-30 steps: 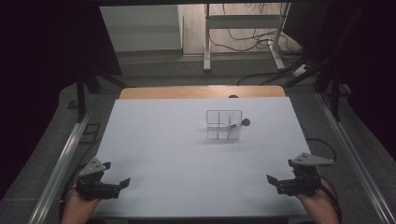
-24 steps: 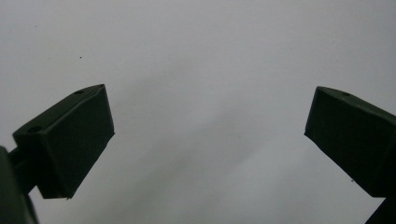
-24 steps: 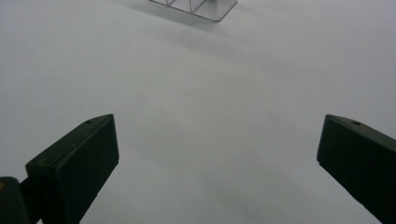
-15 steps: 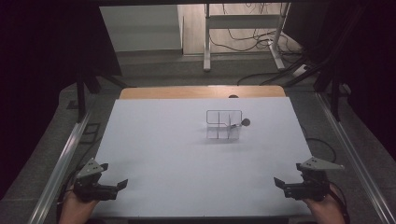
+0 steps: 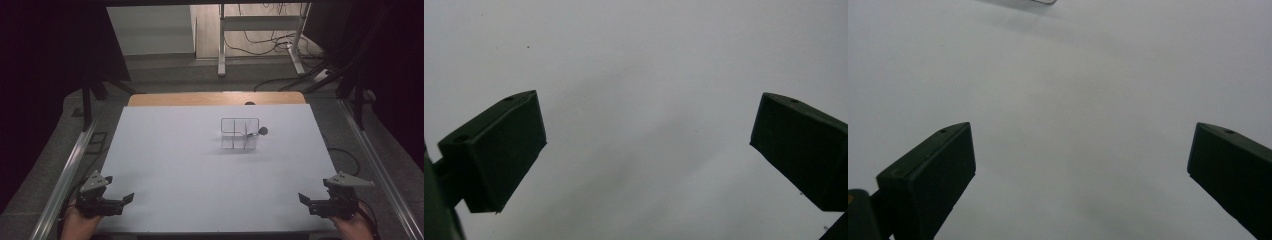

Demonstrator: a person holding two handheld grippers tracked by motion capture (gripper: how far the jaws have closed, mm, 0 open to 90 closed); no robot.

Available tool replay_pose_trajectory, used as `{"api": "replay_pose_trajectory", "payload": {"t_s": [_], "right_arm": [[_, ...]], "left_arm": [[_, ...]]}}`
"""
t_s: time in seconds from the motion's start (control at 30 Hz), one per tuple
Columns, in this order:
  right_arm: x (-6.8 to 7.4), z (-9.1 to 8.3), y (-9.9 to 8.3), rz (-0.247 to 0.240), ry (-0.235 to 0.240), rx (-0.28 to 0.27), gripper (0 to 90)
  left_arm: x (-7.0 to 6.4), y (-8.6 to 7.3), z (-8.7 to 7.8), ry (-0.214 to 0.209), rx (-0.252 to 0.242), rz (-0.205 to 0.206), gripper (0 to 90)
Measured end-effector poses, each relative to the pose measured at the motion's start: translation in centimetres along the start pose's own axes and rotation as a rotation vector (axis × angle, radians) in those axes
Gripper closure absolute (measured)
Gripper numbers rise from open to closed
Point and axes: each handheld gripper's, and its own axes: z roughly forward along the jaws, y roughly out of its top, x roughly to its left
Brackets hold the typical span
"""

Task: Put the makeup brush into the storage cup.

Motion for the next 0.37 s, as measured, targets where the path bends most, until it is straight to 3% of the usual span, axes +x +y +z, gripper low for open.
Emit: {"api": "replay_pose_trajectory", "payload": {"t_s": [0.37], "right_arm": [[-0.23, -0.05, -0.44, 0.013, -0.004, 0.012, 0.0]], "left_arm": [[0.11, -0.07, 0.03, -0.002, 0.005, -0.004, 1.8]]}}
